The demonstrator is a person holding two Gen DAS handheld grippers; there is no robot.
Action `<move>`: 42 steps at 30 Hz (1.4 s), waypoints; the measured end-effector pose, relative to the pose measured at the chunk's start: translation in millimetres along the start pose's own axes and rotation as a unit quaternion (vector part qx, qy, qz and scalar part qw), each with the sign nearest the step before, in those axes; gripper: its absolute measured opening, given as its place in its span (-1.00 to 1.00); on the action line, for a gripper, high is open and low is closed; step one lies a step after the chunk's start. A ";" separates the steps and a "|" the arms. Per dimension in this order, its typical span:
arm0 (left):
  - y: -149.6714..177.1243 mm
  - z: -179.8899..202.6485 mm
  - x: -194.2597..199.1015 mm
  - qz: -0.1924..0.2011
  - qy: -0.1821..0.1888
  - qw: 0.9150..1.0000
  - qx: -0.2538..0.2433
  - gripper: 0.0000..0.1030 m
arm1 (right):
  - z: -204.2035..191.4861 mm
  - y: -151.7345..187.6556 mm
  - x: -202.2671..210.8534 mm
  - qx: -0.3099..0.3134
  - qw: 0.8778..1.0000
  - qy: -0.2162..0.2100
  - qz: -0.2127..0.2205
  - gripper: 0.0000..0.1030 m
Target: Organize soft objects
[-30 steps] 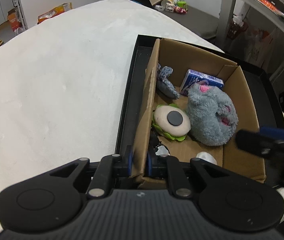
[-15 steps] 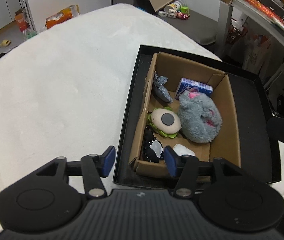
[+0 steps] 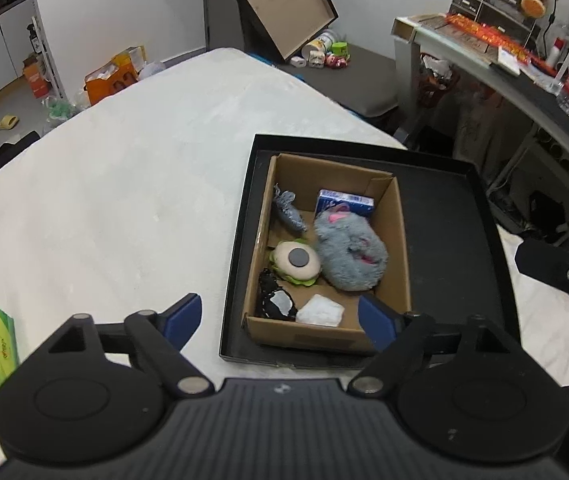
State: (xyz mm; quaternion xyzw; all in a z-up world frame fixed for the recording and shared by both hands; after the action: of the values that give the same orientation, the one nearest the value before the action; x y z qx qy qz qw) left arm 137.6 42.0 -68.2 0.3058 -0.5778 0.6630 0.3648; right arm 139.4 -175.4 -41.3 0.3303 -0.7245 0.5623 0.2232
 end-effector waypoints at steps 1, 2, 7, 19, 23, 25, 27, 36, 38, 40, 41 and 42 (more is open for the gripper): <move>0.3 2.1 4.5 0.001 0.000 1.000 0.001 0.64 | 1.0 -0.7 3.7 -0.002 1.000 -0.001 0.001 1.00; 0.5 3.9 8.4 0.000 0.002 1.000 0.002 0.65 | 2.0 -1.4 9.0 -0.005 1.000 -0.003 0.004 1.00; 2.6 11.7 33.2 0.004 0.010 1.000 0.005 0.74 | 8.8 -4.4 34.0 -0.007 1.000 -0.003 0.022 1.00; 19.0 26.9 89.5 0.036 0.022 0.999 -0.013 0.80 | 9.2 -0.4 88.8 0.078 0.995 0.010 0.061 1.00; 26.2 30.3 101.0 0.039 0.020 0.999 -0.019 0.80 | 15.5 -0.7 100.7 0.067 0.996 0.019 0.052 1.00; 29.5 31.1 106.8 0.040 0.021 0.999 -0.019 0.81 | 17.8 0.9 108.0 0.067 0.996 0.023 0.054 1.00; 32.3 33.4 113.0 0.040 0.023 0.999 -0.023 0.81 | 20.6 1.8 115.6 0.065 0.996 0.028 0.059 1.00; 42.1 43.3 134.6 0.046 0.020 0.998 -0.036 0.83 | 31.3 7.5 132.3 0.055 0.996 0.031 0.057 1.00; 44.0 45.8 137.9 0.047 0.022 0.998 -0.037 0.83 | 34.0 9.3 135.5 0.055 0.996 0.031 0.056 1.00; 46.4 48.4 142.2 0.048 0.022 0.998 -0.040 0.83 | 36.2 10.7 139.1 0.054 0.996 0.034 0.055 1.00; 47.6 49.6 144.5 0.049 0.021 0.998 -0.041 0.83 | 37.6 11.5 141.3 0.053 0.996 0.033 0.056 1.00; 49.5 50.2 147.3 0.051 0.021 0.998 -0.042 0.83 | 38.4 11.8 143.1 0.052 0.996 0.033 0.057 1.00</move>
State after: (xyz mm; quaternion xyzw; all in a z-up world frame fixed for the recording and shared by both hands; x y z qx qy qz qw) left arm 14.8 8.3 34.1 0.2468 -0.6123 0.6619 0.3551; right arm 35.1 -243.2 40.0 0.2811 -0.7043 0.6216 0.1966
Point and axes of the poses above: each gripper's, at about its wrist camera, not at the fingertips, and x roughly against the way its jaws point, z to its right, y to its underside, the point moved 3 cm from there along -x, roughly the way its jaws point, and after that the axes turned 6 degrees about y, right-handed, at the moved point
